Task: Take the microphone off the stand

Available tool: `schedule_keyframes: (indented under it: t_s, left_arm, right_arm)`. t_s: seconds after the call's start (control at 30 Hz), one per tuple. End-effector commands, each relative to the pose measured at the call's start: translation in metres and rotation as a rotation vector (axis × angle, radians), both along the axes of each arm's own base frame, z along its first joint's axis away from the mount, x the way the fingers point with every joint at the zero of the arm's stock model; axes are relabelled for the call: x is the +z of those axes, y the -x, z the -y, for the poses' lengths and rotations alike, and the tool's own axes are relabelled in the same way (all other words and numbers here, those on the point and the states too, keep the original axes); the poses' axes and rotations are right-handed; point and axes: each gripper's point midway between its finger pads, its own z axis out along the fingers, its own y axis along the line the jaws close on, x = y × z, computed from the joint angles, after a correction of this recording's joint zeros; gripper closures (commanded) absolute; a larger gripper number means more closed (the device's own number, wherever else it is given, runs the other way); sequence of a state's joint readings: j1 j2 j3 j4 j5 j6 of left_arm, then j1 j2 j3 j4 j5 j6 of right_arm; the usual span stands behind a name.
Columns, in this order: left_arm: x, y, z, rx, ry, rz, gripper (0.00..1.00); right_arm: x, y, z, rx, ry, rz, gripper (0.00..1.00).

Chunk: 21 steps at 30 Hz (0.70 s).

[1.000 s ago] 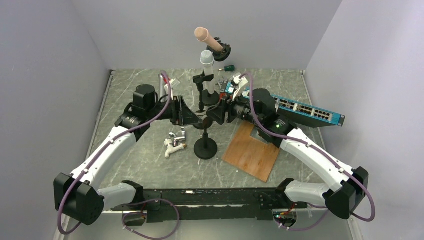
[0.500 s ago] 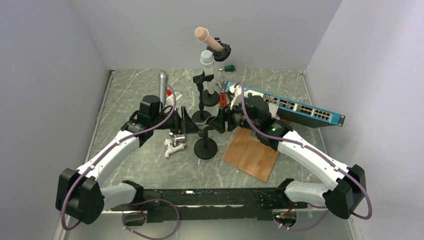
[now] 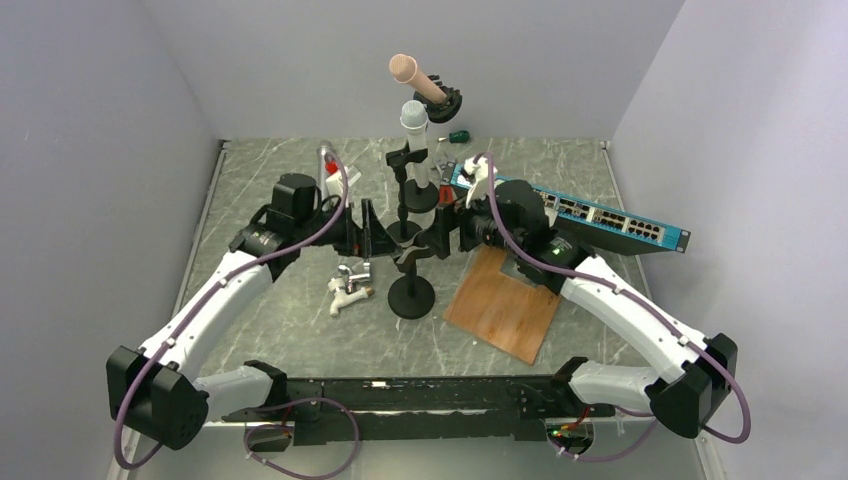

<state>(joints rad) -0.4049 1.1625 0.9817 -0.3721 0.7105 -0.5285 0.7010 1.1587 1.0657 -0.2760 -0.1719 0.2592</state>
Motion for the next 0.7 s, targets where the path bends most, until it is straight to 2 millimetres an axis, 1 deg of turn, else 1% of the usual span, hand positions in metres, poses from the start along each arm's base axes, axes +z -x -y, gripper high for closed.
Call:
schedule_keyframes:
  t_s: [0.0,0.07,0.17,0.27,0.37,0.47,0.53,0.6,0.67]
  left_arm:
    - [0.04,-0.005,-0.005,-0.011,-0.013,0.131,0.01]
    - [0.048,-0.007,-0.008,-0.01,-0.009,0.152,0.01]
    - [0.065,-0.016,-0.015,0.018,-0.014,0.197,0.01]
    - [0.089,-0.029,-0.024,0.074,-0.01,0.268,0.01]
    - [0.122,-0.041,-0.029,0.118,0.02,0.353,0.01]
    - [0.156,-0.053,-0.031,0.172,0.06,0.467,0.01]
    - [0.174,-0.061,-0.037,0.237,0.092,0.559,0.01]
    - [0.186,-0.068,-0.044,0.301,0.107,0.639,0.01]
    - [0.191,-0.072,-0.051,0.35,0.111,0.694,0.01]
  right_arm:
    - [0.054,-0.025,0.016,-0.137,-0.006,0.114,0.04]
    - [0.066,-0.035,0.022,-0.201,-0.002,0.129,0.0]
    - [0.087,-0.048,0.03,-0.299,-0.034,0.149,0.0]
    - [0.107,-0.056,0.033,-0.35,-0.073,0.179,0.0]
    - [0.118,-0.067,0.035,-0.406,-0.082,0.192,0.0]
    - [0.121,-0.079,0.025,-0.387,-0.056,0.213,0.0]
    - [0.121,-0.086,0.016,-0.37,-0.055,0.221,0.0]
    - [0.125,-0.089,0.006,-0.331,-0.07,0.245,0.0]
    - [0.128,-0.093,0.001,-0.319,-0.079,0.262,0.0]
